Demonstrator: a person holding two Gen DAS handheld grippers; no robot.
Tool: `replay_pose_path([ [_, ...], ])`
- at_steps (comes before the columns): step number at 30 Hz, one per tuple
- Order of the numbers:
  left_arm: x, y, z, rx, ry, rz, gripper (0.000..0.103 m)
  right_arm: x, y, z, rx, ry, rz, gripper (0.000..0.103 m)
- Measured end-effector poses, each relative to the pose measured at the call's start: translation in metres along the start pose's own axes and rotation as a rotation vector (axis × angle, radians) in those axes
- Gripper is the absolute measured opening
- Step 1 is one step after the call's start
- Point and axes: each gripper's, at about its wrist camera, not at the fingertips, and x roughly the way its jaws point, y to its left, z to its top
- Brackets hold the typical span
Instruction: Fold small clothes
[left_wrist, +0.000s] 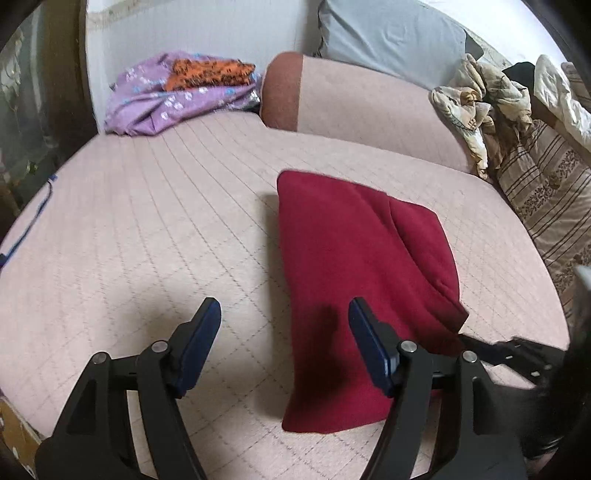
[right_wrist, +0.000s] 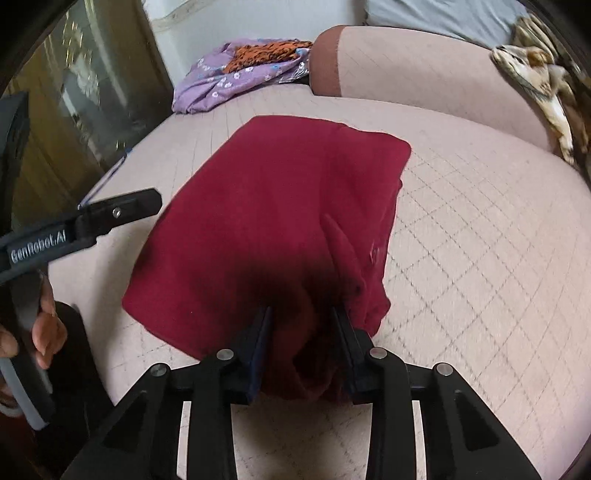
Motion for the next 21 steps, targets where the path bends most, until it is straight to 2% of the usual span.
replay_pose_path([
  [2, -0.009, 0.001, 0.0, -0.001, -0.032, 0.006, 0.071, -0.016, 0.0, 0.003, 0.026, -0.036, 0.012, 0.041],
  [4, -0.015, 0.002, 0.002, -0.006, -0.053, 0.008, 0.071, -0.036, 0.003, 0.005, 0.027, -0.091, 0.004, 0.062],
  [6, -0.022, 0.004, 0.003, -0.017, -0.073, 0.012, 0.071, -0.051, 0.012, 0.01, 0.005, -0.142, -0.038, 0.071],
  [8, -0.027, 0.004, 0.005, -0.024, -0.088, 0.017, 0.071, -0.059, 0.021, 0.015, -0.015, -0.177, -0.081, 0.073],
  [10, -0.033, 0.004, 0.008, -0.028, -0.107, 0.02, 0.071, -0.062, 0.028, 0.021, -0.022, -0.207, -0.121, 0.082],
  [14, -0.046, 0.004, 0.009, -0.018, -0.138, 0.019, 0.072, -0.067, 0.034, 0.022, -0.008, -0.254, -0.145, 0.086],
  [21, -0.059, 0.001, 0.01, 0.016, -0.194, 0.054, 0.076, -0.065, 0.032, 0.021, 0.021, -0.248, -0.147, 0.087],
])
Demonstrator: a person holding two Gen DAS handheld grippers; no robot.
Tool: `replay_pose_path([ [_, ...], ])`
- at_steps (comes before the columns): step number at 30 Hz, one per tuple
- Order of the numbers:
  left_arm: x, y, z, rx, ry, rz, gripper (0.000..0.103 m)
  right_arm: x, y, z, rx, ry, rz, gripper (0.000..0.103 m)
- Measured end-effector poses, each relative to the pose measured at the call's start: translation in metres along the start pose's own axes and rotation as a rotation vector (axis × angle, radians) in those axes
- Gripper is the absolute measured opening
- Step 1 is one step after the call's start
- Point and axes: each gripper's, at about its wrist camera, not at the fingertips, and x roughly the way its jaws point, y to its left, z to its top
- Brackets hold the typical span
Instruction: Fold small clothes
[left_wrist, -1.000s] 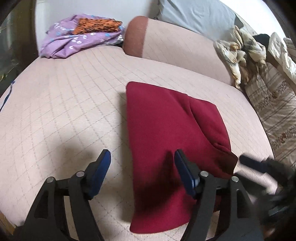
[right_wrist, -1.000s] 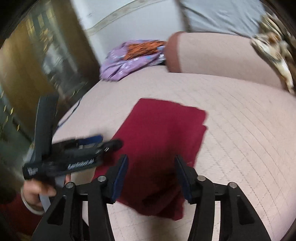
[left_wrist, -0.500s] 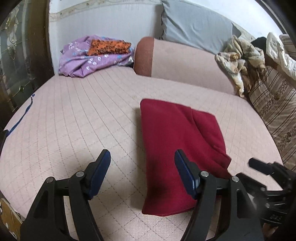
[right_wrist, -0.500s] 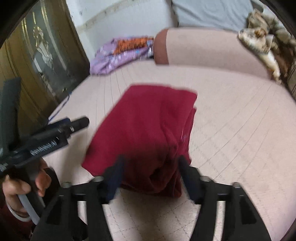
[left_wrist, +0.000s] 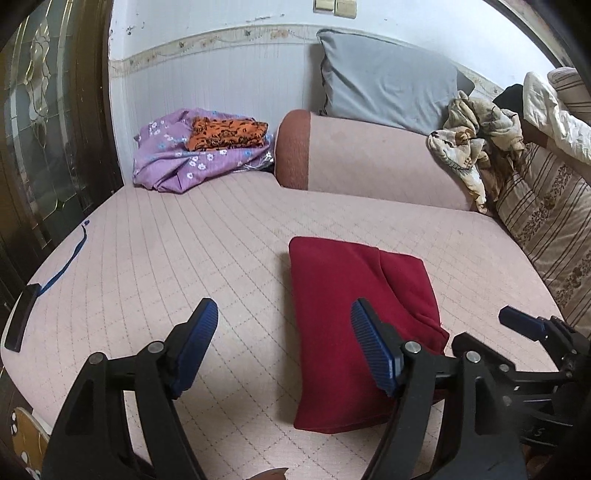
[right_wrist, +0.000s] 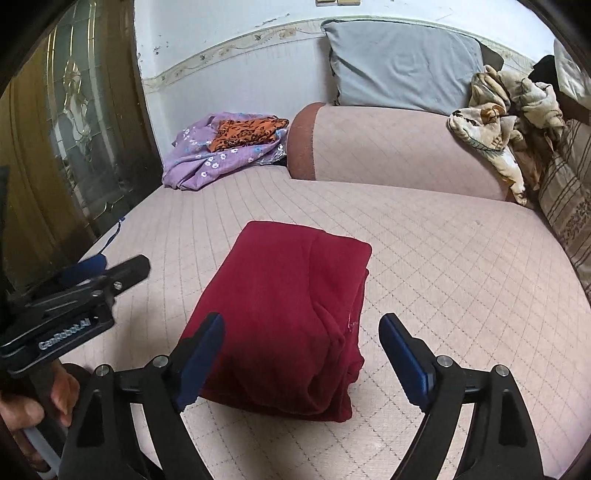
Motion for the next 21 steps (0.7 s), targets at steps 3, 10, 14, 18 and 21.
replay_pose_path([
  [3, -0.001, 0.002, -0.001, -0.013, -0.004, -0.002, 0.078, 0.0, -0.001, -0.002, 0.008, 0.006, 0.0, 0.087],
  [10, 0.003, 0.003, 0.0, -0.011, 0.005, 0.011, 0.078, 0.003, 0.0, -0.002, 0.008, 0.019, 0.001, 0.087],
  [14, 0.004, 0.004, -0.002, -0.015, 0.011, 0.014, 0.078, 0.005, 0.001, -0.001, 0.007, 0.028, 0.006, 0.087],
  [18, 0.005, 0.004, -0.002, -0.01, 0.013, 0.018, 0.078, 0.008, 0.004, -0.002, 0.001, 0.035, 0.007, 0.088],
  [21, 0.006, 0.004, -0.002, -0.013, 0.016, 0.017, 0.078, 0.011, 0.004, -0.002, -0.002, 0.045, 0.01, 0.088],
])
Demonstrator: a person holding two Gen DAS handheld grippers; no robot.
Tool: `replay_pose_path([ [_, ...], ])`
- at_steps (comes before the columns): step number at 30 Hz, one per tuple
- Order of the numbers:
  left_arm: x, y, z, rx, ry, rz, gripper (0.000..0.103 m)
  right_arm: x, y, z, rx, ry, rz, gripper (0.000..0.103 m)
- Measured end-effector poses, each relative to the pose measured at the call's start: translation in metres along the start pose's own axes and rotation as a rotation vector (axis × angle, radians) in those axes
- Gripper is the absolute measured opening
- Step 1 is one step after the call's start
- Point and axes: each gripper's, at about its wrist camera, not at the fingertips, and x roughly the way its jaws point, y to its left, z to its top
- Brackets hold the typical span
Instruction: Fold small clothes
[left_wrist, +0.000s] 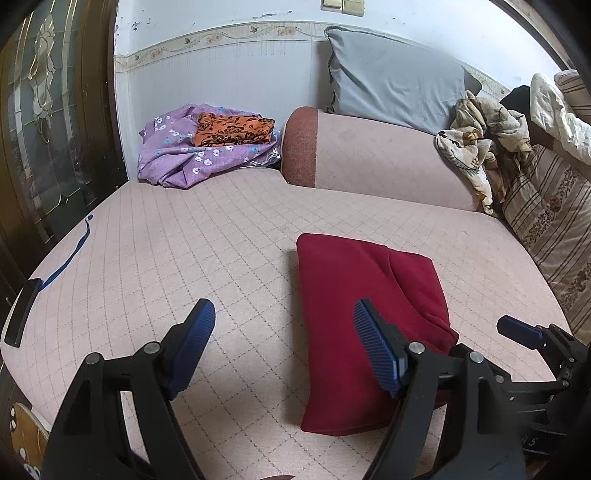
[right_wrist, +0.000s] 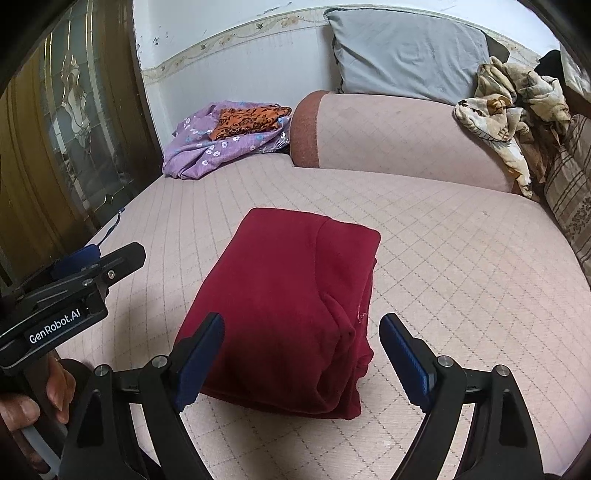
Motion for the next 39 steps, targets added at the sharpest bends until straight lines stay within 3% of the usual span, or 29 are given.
replay_pose_path([
  [39, 0.009, -0.008, -0.003, 0.042, 0.016, 0.0, 0.078, 0.013, 0.004, -0.006, 0.001, 0.044, 0.017, 0.088],
])
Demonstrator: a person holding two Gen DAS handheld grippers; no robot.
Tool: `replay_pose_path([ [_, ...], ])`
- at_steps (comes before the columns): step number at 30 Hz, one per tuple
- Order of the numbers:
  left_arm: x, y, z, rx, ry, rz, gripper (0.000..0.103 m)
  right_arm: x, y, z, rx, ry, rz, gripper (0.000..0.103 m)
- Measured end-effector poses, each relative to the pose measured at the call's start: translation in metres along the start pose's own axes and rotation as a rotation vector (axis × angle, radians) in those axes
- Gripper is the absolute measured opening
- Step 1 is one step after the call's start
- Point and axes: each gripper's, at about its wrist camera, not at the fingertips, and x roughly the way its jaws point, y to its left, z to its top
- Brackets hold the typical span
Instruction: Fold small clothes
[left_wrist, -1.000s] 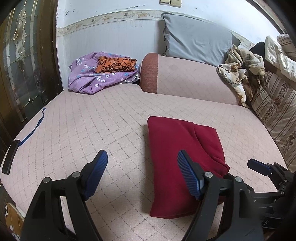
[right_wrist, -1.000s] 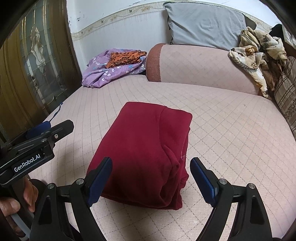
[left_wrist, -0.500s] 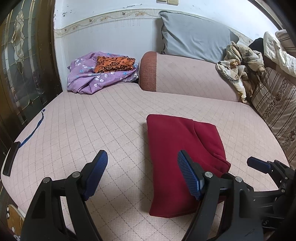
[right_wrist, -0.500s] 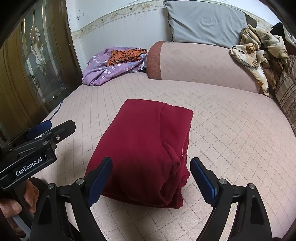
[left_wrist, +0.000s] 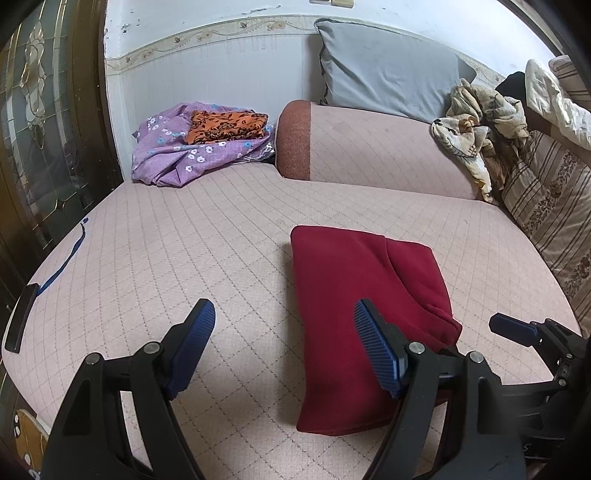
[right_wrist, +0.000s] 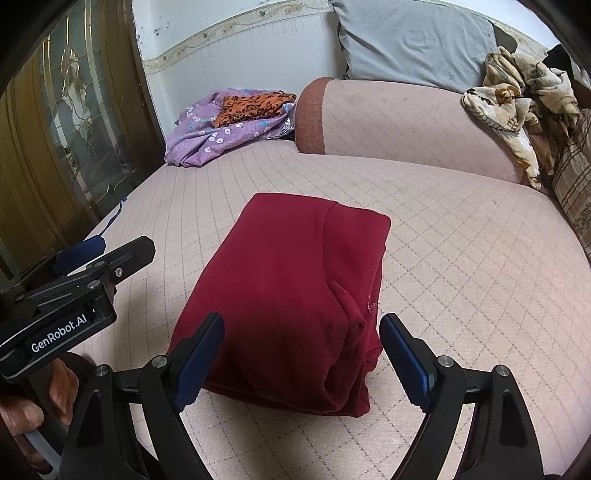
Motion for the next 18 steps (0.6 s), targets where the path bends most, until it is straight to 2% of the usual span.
replay_pose_path([
  [11, 0.006, 0.0, -0.001, 0.001, 0.01, -0.003, 0.078, 0.009, -0.001, -0.001, -0.003, 0.024, 0.006, 0.088],
  [15, 0.008, 0.0, -0.003, 0.011, -0.014, -0.014, 0.078, 0.014, -0.002, -0.002, 0.002, 0.035, 0.011, 0.088],
  [18, 0.018, 0.007, -0.001, -0.005, 0.026, -0.042, 0.078, 0.019, -0.014, 0.001, 0.026, 0.047, 0.025, 0.088],
])
